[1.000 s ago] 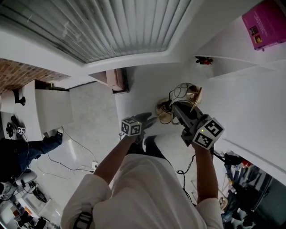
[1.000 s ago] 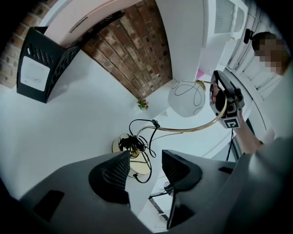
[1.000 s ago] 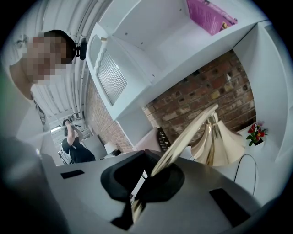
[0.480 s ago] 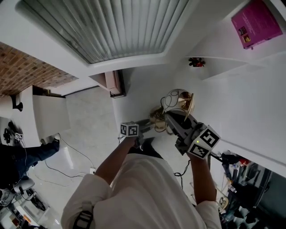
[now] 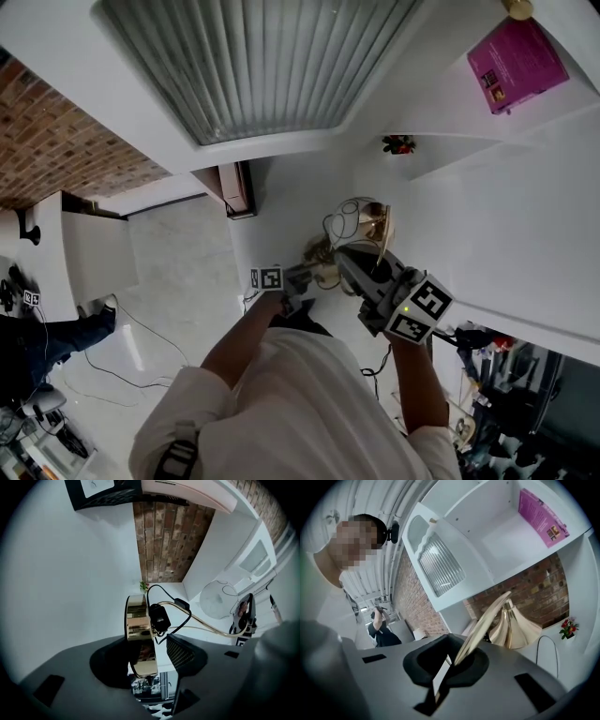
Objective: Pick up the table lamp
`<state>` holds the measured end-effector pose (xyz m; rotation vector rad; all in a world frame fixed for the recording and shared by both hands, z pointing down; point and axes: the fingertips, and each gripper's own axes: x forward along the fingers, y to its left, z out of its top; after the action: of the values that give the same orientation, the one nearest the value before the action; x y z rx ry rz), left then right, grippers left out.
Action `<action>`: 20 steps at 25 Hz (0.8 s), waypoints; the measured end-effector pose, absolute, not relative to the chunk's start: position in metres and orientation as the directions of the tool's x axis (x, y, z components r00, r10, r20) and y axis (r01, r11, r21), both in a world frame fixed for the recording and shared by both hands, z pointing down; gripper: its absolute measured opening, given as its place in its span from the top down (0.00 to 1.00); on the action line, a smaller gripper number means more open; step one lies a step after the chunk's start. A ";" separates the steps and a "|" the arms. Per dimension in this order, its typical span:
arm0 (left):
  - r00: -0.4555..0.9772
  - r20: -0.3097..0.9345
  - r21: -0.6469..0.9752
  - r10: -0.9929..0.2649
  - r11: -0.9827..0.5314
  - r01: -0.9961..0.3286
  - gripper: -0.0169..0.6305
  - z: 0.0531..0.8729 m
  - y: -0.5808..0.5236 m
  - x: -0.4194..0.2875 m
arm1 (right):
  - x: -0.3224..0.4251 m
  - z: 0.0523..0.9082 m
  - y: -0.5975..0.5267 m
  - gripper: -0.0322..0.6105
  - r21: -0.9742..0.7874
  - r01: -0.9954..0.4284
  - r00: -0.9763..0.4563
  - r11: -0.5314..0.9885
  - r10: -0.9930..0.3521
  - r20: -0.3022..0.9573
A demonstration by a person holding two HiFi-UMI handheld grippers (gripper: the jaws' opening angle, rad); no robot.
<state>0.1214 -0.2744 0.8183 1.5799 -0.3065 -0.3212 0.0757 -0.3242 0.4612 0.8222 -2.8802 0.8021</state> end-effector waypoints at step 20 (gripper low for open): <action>0.928 -0.015 1.000 -0.372 -0.011 0.012 0.75 0.793 -0.257 0.078 | 0.043 0.429 -0.298 0.93 -0.389 -0.535 -0.842 0.750 -0.512 0.171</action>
<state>0.0782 -0.2571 0.7934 1.5590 -0.2884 -0.3103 0.0431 -0.2979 0.4294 0.8647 -2.8884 0.6666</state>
